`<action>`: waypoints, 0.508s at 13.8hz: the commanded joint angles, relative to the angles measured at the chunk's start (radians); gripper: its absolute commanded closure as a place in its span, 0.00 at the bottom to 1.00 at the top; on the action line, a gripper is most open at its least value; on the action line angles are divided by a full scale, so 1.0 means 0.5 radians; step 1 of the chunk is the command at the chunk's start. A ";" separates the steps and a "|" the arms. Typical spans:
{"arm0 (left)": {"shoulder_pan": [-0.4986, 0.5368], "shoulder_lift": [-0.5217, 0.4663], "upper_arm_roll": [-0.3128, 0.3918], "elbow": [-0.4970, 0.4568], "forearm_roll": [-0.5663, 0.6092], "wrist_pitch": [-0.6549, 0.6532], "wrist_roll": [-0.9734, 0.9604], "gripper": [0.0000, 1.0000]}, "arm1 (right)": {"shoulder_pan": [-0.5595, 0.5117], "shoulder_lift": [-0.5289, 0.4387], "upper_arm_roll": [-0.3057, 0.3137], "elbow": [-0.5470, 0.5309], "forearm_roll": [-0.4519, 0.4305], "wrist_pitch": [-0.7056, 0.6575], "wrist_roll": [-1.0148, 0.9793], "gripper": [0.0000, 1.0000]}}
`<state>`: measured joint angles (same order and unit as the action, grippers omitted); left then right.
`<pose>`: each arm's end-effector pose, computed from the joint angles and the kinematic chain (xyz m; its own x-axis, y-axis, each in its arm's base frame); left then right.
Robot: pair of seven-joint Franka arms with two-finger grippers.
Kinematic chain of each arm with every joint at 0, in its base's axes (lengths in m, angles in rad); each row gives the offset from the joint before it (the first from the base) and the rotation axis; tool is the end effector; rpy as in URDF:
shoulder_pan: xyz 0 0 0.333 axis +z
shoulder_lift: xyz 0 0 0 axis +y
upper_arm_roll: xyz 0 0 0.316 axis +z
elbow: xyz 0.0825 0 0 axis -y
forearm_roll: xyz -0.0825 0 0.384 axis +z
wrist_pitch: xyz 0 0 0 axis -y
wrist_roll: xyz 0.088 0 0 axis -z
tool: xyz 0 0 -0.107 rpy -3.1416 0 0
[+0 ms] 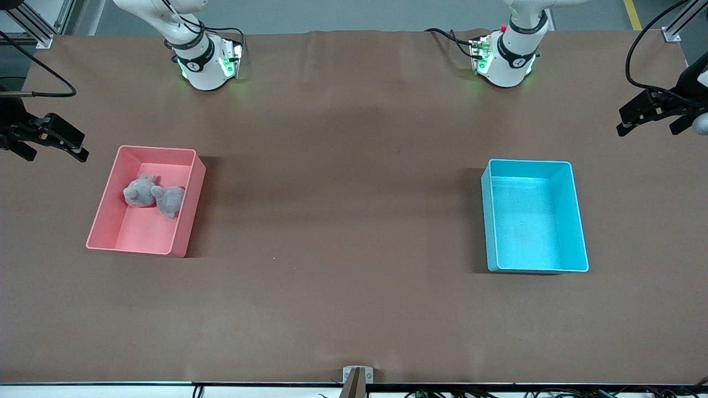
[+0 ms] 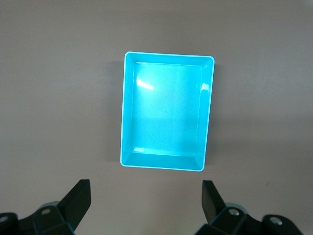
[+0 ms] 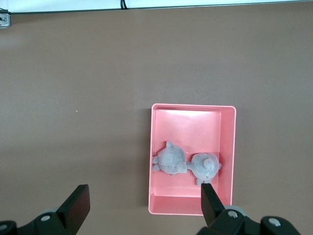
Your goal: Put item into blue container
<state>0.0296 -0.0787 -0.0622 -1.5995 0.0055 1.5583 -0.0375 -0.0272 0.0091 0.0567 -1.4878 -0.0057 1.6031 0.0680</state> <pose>0.5285 -0.0181 0.6524 0.9993 0.0050 0.0377 0.0053 -0.9999 -0.0090 0.5609 0.0158 0.6618 0.9936 -0.0385 0.1061 -0.0385 -0.9993 -0.0020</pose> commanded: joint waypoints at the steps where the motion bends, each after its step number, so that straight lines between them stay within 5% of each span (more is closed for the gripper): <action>1: 0.017 0.020 -0.004 0.048 -0.026 0.000 0.044 0.00 | -0.004 0.009 0.000 0.034 -0.013 -0.022 -0.010 0.00; 7: 0.017 0.029 0.002 0.088 -0.011 0.000 0.038 0.00 | -0.001 0.012 0.000 0.034 -0.019 -0.028 -0.016 0.00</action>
<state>0.0314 -0.0743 -0.0609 -1.5792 0.0055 1.5610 -0.0374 -0.0272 0.0091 0.0567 -1.4872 -0.0057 1.6028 0.0679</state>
